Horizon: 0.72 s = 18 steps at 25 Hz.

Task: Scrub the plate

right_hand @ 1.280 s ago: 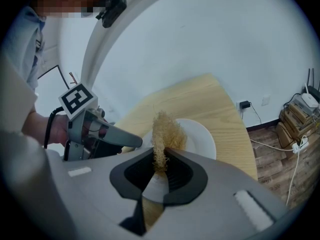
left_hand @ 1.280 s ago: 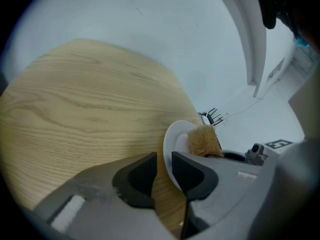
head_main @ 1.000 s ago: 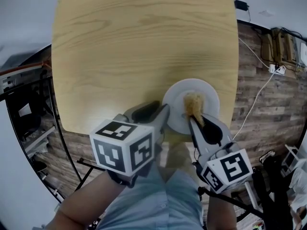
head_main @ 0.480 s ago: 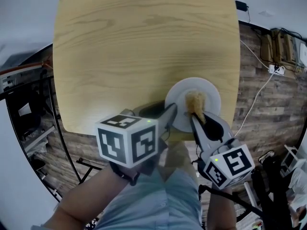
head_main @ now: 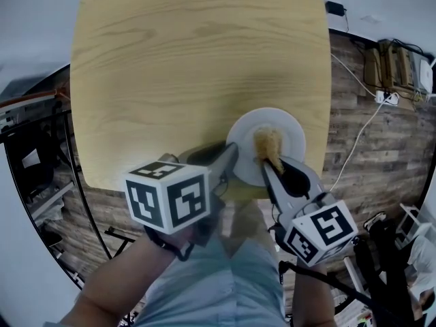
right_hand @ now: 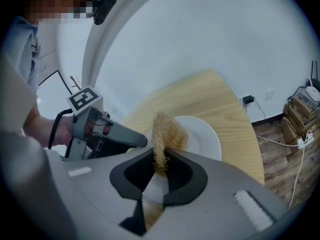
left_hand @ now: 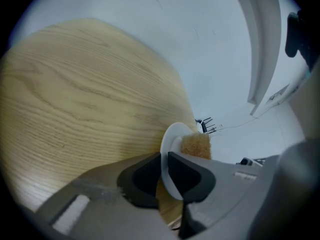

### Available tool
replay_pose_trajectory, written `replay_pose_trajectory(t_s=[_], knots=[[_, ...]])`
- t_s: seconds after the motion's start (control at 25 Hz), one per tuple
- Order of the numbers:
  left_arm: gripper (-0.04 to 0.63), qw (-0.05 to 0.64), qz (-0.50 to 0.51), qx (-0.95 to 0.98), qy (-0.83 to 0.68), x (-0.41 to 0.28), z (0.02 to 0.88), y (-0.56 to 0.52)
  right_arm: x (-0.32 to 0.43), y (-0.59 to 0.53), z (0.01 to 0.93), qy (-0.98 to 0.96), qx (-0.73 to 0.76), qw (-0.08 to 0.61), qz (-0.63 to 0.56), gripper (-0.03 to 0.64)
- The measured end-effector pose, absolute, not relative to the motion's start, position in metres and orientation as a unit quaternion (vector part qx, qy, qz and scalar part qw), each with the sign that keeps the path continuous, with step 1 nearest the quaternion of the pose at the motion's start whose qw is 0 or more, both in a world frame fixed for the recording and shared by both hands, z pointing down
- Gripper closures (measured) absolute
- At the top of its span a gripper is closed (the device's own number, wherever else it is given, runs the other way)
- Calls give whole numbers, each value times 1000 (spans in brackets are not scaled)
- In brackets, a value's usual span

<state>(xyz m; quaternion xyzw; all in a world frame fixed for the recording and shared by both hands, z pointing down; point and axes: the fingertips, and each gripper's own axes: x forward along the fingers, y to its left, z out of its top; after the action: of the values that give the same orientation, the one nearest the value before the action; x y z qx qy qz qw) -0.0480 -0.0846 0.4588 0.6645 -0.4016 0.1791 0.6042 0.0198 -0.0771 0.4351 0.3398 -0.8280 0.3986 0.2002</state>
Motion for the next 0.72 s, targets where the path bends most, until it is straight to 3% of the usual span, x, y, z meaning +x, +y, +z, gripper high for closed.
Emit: replay_pose_trajectory(t_s=[0.48, 0.72], knots=[[540, 601, 157, 671, -404, -52, 446, -89, 22, -88, 420, -830, 352, 196, 386, 568], [541, 602, 162, 672, -400, -55, 446, -90, 23, -111, 412, -835, 368, 290, 290, 568]])
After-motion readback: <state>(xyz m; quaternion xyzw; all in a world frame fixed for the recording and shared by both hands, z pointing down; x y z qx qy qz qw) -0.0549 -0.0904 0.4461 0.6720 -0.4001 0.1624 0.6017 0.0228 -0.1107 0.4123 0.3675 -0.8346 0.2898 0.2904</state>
